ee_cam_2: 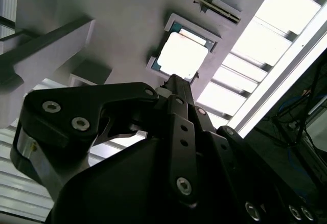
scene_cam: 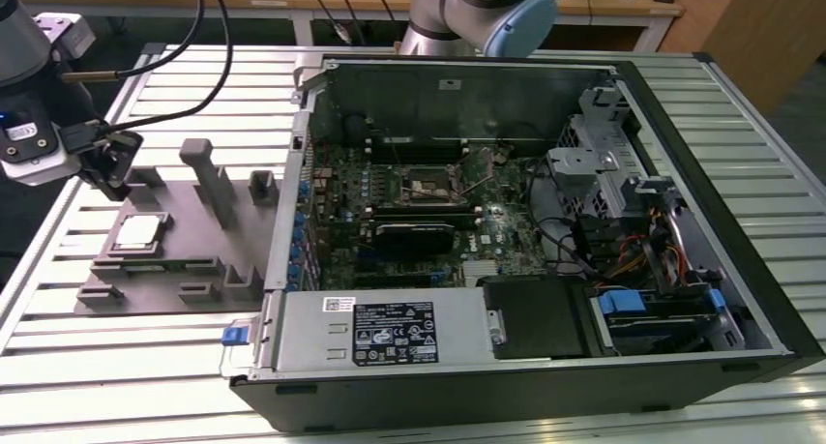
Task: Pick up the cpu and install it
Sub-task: 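Pick up the cpu and move it towards the insertion slot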
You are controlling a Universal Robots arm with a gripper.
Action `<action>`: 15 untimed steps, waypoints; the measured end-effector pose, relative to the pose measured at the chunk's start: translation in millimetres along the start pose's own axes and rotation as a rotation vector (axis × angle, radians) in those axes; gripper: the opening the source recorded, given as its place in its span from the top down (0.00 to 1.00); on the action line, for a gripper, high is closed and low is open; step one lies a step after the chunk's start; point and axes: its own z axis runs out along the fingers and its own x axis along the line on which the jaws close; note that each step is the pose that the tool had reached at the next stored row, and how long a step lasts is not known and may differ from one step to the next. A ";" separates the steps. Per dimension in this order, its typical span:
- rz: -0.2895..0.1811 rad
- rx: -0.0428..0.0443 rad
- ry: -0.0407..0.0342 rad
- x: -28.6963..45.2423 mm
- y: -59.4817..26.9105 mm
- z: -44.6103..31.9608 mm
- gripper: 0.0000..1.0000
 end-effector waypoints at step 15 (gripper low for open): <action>0.000 -0.0001 -0.0001 3.1 -5.7 17.3 0.89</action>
